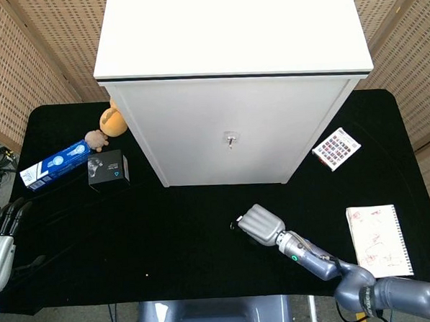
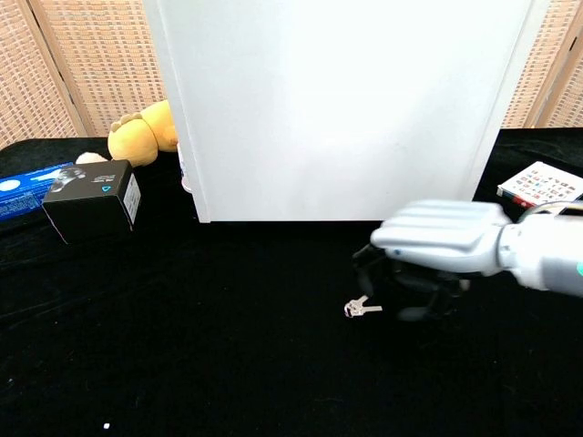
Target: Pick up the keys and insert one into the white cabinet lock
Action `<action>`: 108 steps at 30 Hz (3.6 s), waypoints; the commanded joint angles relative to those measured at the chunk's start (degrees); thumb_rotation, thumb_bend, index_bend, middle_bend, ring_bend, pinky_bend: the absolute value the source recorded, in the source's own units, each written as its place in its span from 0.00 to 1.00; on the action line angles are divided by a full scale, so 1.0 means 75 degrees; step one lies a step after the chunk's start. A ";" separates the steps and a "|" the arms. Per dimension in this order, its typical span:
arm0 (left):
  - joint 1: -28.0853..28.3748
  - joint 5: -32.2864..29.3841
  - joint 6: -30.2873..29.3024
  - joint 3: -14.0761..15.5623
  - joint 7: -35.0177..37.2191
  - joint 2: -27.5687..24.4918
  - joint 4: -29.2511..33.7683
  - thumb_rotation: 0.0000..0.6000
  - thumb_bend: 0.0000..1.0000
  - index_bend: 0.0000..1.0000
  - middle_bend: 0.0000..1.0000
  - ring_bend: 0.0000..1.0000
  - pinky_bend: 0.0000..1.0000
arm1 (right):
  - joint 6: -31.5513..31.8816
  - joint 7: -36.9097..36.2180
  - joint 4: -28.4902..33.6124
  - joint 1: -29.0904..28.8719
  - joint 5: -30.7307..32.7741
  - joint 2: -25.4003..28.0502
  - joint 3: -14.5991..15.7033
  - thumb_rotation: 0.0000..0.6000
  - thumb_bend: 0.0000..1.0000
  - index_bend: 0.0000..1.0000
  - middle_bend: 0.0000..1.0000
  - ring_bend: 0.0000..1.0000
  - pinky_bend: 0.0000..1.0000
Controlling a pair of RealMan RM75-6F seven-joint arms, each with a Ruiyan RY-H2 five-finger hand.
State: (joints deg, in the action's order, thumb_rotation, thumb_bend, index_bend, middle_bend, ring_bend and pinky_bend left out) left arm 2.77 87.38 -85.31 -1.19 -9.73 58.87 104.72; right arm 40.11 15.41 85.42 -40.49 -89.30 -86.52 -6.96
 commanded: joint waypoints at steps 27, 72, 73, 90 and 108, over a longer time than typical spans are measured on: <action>0.0285 -0.0798 0.0498 -0.0177 -0.0218 0.0134 -0.0158 1.00 0.00 0.00 0.00 0.00 0.00 | 0.0149 -0.0020 -0.2897 -0.1077 0.0342 -0.2245 0.0158 1.00 0.54 0.54 0.90 0.94 1.00; 0.0307 -0.0785 0.0410 -0.0107 -0.0152 0.0078 -0.0099 1.00 0.00 0.00 0.00 0.00 0.00 | 0.0010 0.0966 -0.2679 -0.1331 0.1092 -0.2077 0.0436 1.00 0.58 0.61 0.89 0.94 1.00; 0.0307 -0.0784 0.0406 -0.0108 -0.0150 0.0076 -0.0097 1.00 0.00 0.00 0.00 0.00 0.00 | 0.0019 0.0967 -0.2677 -0.1332 0.1095 -0.2075 0.0437 1.00 0.58 0.62 0.89 0.94 1.00; 0.0314 -0.0759 0.0420 -0.0079 -0.0060 0.0033 -0.0086 1.00 0.00 0.00 0.00 0.00 0.00 | 0.0673 0.0771 -0.2110 -0.1244 0.0672 -0.1661 0.0579 1.00 0.61 0.67 0.89 0.94 1.00; 0.0272 -0.0478 0.0341 0.0036 0.0118 -0.0065 0.0008 1.00 0.00 0.00 0.00 0.00 0.00 | 0.3247 0.1467 -0.0787 -0.1309 -0.2463 0.0527 0.1205 1.00 0.61 0.71 0.89 0.94 1.00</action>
State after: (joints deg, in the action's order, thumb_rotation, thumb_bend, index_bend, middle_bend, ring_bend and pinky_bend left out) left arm 4.84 83.79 -82.71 -0.95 -8.89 58.42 104.74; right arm 61.74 25.69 78.32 -49.92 -104.92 -85.11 1.41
